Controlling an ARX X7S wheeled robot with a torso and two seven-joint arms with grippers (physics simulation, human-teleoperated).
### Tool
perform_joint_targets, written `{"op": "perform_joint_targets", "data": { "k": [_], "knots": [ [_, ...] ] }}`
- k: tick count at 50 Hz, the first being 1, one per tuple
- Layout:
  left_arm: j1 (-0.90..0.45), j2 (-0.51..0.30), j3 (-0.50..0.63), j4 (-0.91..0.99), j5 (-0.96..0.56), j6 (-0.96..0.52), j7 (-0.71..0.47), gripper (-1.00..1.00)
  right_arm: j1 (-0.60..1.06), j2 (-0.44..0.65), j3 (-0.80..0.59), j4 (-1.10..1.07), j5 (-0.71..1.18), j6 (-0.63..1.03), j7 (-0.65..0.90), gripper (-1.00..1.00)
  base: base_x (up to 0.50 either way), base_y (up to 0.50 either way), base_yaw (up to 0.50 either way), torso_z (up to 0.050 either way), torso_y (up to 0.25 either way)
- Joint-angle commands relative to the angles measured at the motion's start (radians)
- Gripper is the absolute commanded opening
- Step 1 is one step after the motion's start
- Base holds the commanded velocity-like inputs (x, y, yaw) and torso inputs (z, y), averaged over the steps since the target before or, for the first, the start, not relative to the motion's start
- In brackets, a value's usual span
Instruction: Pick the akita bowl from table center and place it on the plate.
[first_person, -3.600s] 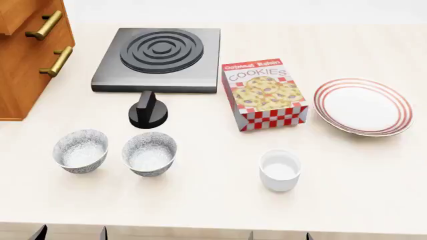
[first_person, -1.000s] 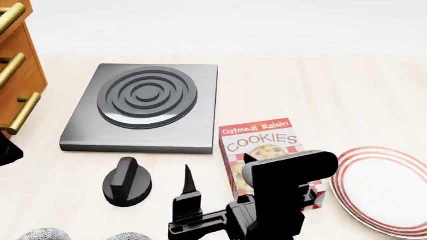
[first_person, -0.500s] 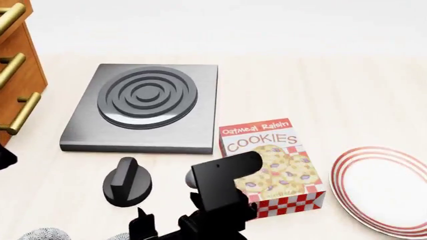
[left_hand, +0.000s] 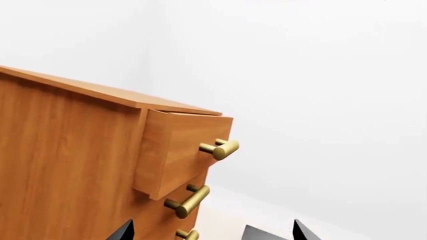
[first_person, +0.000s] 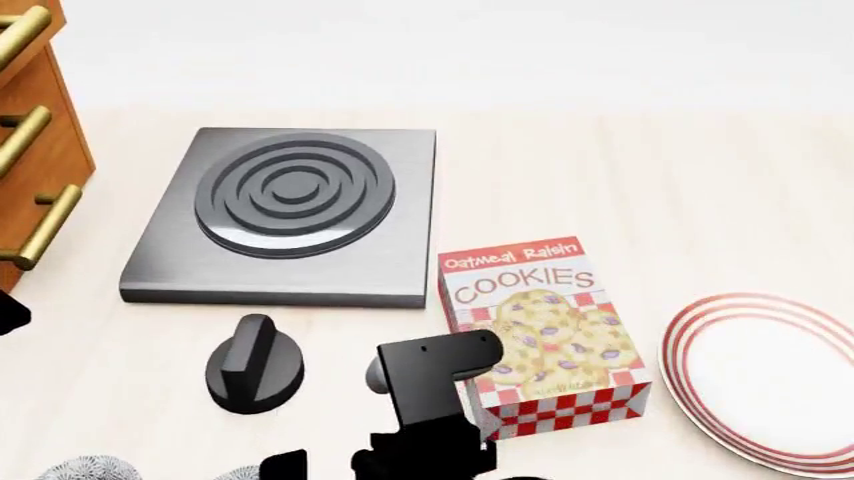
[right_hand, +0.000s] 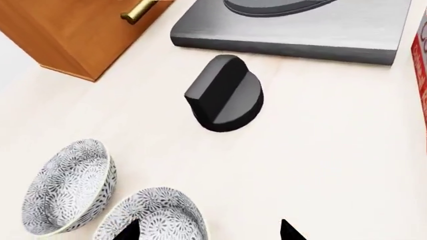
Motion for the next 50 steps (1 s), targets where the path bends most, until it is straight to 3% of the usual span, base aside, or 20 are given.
{"op": "perform_joint_targets", "data": {
  "k": [1, 50],
  "knots": [
    [0.001, -0.007, 0.004, 0.003, -0.010, 0.001, -0.003, 1.00, 0.028, 0.004, -0.040, 0.138, -0.026, -0.042, -0.047, 1.00, 0.00, 0.00, 0.00, 0.000, 0.000],
    [0.018, -0.029, 0.009, 0.036, -0.043, 0.005, -0.030, 1.00, 0.067, 0.011, -0.213, 0.233, -0.026, -0.056, -0.152, 1.00, 0.00, 0.00, 0.00, 0.000, 0.000]
  ]
}}
